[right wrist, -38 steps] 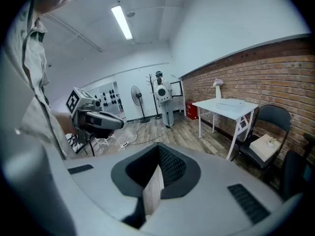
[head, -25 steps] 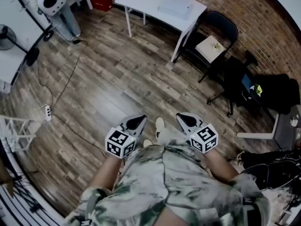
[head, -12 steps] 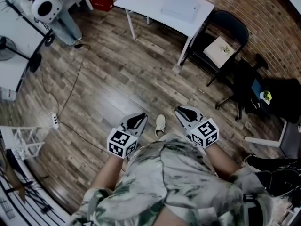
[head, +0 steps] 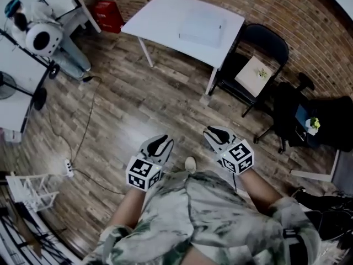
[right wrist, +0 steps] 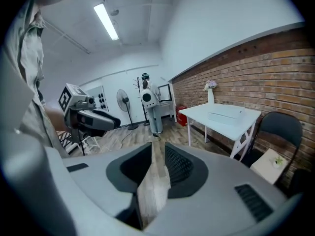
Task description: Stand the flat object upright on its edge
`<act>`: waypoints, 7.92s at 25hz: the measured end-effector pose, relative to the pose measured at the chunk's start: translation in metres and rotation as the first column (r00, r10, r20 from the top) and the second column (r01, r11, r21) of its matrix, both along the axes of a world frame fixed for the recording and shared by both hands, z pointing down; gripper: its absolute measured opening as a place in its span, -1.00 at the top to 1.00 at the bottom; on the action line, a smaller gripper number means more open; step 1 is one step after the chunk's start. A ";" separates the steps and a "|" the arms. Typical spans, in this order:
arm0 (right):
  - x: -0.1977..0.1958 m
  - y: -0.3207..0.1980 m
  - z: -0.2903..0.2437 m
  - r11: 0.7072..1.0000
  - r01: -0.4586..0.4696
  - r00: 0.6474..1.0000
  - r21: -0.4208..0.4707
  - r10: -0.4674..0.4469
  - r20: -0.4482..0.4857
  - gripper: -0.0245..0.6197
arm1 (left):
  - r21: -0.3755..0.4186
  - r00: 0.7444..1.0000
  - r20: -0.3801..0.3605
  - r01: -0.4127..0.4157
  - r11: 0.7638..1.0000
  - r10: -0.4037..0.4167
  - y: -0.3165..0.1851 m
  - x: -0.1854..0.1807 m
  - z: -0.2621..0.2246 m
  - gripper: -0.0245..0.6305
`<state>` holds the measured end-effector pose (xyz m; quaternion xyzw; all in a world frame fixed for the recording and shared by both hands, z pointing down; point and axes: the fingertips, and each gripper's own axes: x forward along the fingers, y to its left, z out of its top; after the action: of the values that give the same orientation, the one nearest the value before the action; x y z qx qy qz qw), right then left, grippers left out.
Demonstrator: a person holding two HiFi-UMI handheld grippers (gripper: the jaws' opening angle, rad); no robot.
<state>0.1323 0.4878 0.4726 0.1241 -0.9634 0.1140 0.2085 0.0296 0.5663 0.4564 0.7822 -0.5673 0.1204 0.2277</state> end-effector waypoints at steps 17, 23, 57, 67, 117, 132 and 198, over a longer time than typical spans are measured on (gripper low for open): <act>-0.113 -0.158 0.005 0.957 -0.290 0.956 -0.005 0.290 -0.037 0.59 | -0.019 0.963 -0.076 -0.262 0.965 0.260 -0.186 -0.140 0.016 0.58; -0.169 -0.204 0.000 0.916 -0.400 0.916 -0.018 0.399 -0.044 0.58 | -0.009 0.935 -0.060 -0.352 0.936 0.350 -0.243 -0.211 0.007 0.58; -0.138 -0.533 0.043 0.873 -0.447 0.894 -0.194 0.443 -0.068 0.46 | -0.099 0.929 -0.061 -0.370 0.924 0.366 -0.571 -0.213 0.044 0.55; -0.100 -0.613 0.083 0.820 -0.448 0.881 -0.356 0.474 -0.017 0.41 | -0.177 0.942 -0.097 -0.335 0.925 0.323 -0.646 -0.186 0.068 0.47; -0.147 -0.808 0.192 0.624 -0.462 0.873 -0.629 0.446 -0.199 0.18 | -0.482 0.913 -0.350 -0.369 0.795 0.212 -0.861 -0.246 0.211 0.12; -0.139 -0.806 0.181 0.622 -0.481 0.856 -0.618 0.485 -0.179 0.30 | -0.468 0.925 -0.305 -0.352 0.810 0.226 -0.865 -0.239 0.194 0.12; -0.035 -1.048 0.058 0.751 -0.599 0.766 0.279 0.638 -0.073 0.42 | 0.015 0.861 0.260 -0.457 0.889 0.438 -1.160 -0.129 0.090 0.16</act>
<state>0.0970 -0.5597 0.5305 0.4697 -0.8534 0.0492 0.2207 -0.0996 -0.5937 0.5462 0.8791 -0.3984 0.2455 0.0905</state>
